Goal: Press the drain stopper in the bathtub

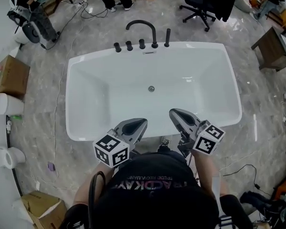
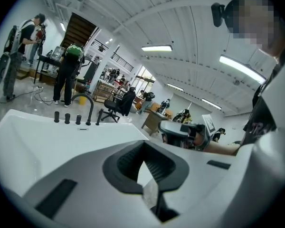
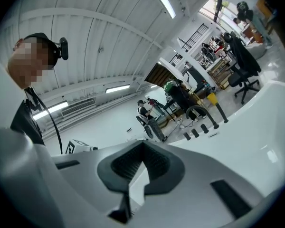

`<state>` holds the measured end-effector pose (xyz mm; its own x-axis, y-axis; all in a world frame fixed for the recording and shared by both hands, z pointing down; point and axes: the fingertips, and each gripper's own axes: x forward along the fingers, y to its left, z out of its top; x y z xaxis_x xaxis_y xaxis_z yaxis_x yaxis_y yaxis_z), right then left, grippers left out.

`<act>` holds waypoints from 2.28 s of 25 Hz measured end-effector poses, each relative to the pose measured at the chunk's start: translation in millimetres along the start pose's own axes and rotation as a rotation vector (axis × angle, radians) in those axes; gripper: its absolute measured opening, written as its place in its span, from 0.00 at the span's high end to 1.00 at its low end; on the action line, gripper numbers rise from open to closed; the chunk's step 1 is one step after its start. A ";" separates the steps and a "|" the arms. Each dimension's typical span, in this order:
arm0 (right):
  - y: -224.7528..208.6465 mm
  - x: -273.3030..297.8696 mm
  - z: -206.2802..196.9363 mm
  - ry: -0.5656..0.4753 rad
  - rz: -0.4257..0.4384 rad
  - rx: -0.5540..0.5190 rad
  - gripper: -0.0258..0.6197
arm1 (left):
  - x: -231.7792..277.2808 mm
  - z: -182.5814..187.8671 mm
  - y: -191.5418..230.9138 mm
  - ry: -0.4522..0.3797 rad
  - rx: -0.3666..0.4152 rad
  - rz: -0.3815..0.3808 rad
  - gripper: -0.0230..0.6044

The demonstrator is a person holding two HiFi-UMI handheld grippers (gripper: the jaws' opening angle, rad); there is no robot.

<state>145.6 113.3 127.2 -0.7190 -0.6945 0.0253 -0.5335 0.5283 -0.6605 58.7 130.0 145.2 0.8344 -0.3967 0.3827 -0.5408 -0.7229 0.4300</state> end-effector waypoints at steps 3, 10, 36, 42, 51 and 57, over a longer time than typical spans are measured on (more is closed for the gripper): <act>-7.4 4.1 4.6 -0.020 -0.019 0.007 0.95 | -5.3 0.7 7.8 0.013 0.005 0.012 0.95; -16.7 22.7 9.6 -0.039 -0.085 0.005 0.95 | -15.7 9.6 27.2 0.039 0.014 -0.004 0.95; -199.0 127.7 -99.2 0.305 -0.188 -0.063 0.95 | 36.3 -115.0 156.7 0.165 -0.058 0.090 0.95; -265.2 156.3 -145.4 0.386 -0.248 -0.075 0.95 | 53.1 -138.9 192.4 0.163 0.019 0.073 0.95; -363.8 190.0 -195.1 0.454 -0.339 -0.112 0.95 | 75.7 -178.6 248.5 0.151 0.060 0.120 0.95; -434.6 205.4 -241.8 0.513 -0.384 -0.130 0.95 | 91.5 -212.2 273.6 0.139 -0.006 0.153 0.95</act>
<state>122.1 -140.8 600.8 -0.5707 -0.5416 0.6173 -0.8211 0.3658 -0.4382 -35.5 15.9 471.4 0.7200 -0.4193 0.5529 -0.6611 -0.6568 0.3627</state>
